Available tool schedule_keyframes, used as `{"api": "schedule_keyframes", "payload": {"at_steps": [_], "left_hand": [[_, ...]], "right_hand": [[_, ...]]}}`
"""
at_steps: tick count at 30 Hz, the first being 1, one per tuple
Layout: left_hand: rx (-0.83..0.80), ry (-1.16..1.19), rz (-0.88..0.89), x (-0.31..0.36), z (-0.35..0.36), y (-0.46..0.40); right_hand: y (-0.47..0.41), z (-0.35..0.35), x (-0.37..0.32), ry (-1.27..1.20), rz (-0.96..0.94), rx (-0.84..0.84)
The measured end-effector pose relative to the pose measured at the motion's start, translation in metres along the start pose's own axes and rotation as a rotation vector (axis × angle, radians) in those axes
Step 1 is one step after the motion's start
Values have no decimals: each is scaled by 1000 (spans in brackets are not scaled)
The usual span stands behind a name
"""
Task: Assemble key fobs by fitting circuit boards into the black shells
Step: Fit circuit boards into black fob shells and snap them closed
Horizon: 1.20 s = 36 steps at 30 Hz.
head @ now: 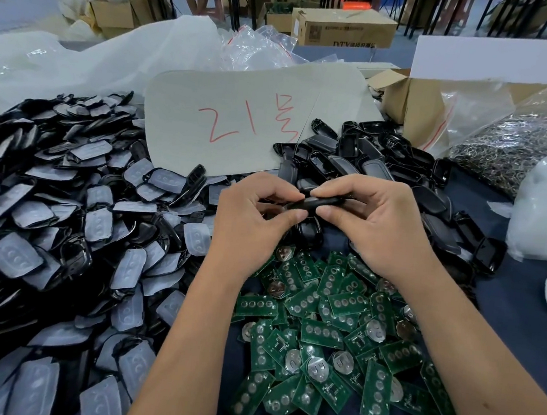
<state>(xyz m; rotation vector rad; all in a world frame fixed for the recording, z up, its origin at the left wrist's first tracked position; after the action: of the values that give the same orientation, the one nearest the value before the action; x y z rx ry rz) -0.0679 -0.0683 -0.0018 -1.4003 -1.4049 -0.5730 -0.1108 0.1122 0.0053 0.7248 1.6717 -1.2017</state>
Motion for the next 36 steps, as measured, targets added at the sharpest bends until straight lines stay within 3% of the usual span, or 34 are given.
{"api": "schedule_keyframes", "payload": {"at_steps": [4, 9, 14, 22, 25, 28, 32, 36], "left_hand": [[58, -123, -2, 2, 5, 2], [65, -110, -27, 0, 6, 1], [34, -192, 5, 3, 10, 3], [-28, -89, -19, 6, 7, 5], [-48, 34, -91, 6, 10, 3], [-64, 305, -211, 4, 11, 4], [-56, 683, -346, 3, 11, 4], [-133, 858, -363, 7, 13, 5]], "right_hand": [[1, 7, -2, 20, -17, -9], [2, 7, -4, -96, 20, 5], [3, 11, -5, -18, 9, -14], [3, 10, -2, -75, 41, -20], [1, 6, 0, -208, 58, 15], [-1, 0, 5, -268, 103, 62], [2, 0, 10, -243, 225, 86], [4, 8, 7, -235, 237, 43]]}}
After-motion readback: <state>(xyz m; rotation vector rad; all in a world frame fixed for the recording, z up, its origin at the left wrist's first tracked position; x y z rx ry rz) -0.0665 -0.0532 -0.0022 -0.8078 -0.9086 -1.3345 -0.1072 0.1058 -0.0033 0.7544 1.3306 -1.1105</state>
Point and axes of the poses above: each hand's wrist, its own y-axis away from the middle knuckle, its own z-axis out of the palm, x = y × z, the point moved 4 cm from there along -y, towards the middle knuckle, and after that the axes turned 6 degrees about -y, right-handed, at the moved point
